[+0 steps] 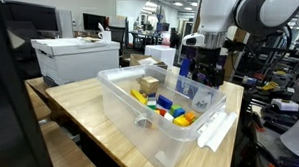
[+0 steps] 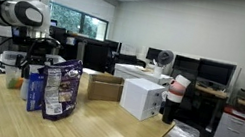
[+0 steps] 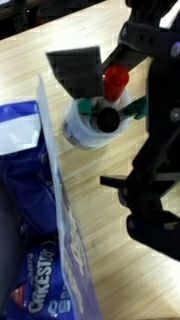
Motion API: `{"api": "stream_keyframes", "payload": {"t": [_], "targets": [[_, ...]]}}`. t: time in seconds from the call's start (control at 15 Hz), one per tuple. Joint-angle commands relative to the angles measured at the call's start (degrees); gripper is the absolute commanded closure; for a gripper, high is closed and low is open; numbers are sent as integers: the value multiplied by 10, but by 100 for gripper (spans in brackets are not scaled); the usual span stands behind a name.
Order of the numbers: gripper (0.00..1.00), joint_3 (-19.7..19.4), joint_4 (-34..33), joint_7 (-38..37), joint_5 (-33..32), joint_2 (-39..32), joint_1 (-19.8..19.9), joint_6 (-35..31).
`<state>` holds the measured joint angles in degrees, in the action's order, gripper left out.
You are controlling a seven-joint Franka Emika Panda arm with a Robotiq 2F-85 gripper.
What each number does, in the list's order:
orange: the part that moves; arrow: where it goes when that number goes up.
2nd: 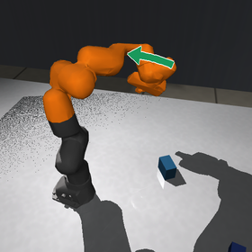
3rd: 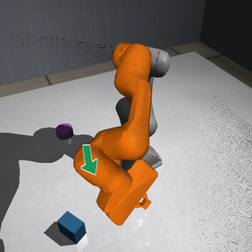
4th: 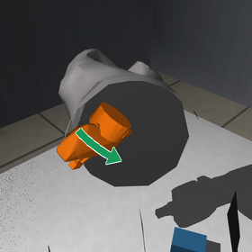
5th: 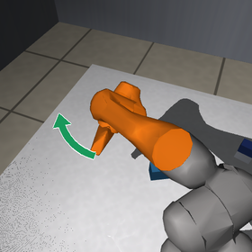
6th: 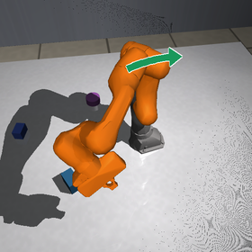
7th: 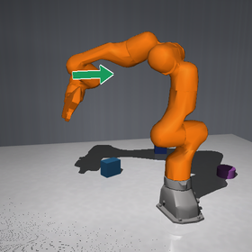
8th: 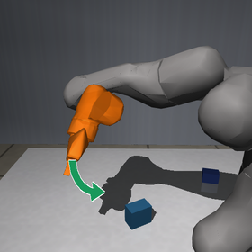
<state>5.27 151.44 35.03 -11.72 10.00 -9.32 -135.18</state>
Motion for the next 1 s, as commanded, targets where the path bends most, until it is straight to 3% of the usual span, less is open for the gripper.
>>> {"api": "stream_keyframes", "payload": {"t": [0.0,0.53,0.93], "targets": [[0,0,-6,13,25,41,-10,42],[0,-6,-32,11,58,84,-25,114],[0,2,-58,-72,32,101,-11,169]]}}
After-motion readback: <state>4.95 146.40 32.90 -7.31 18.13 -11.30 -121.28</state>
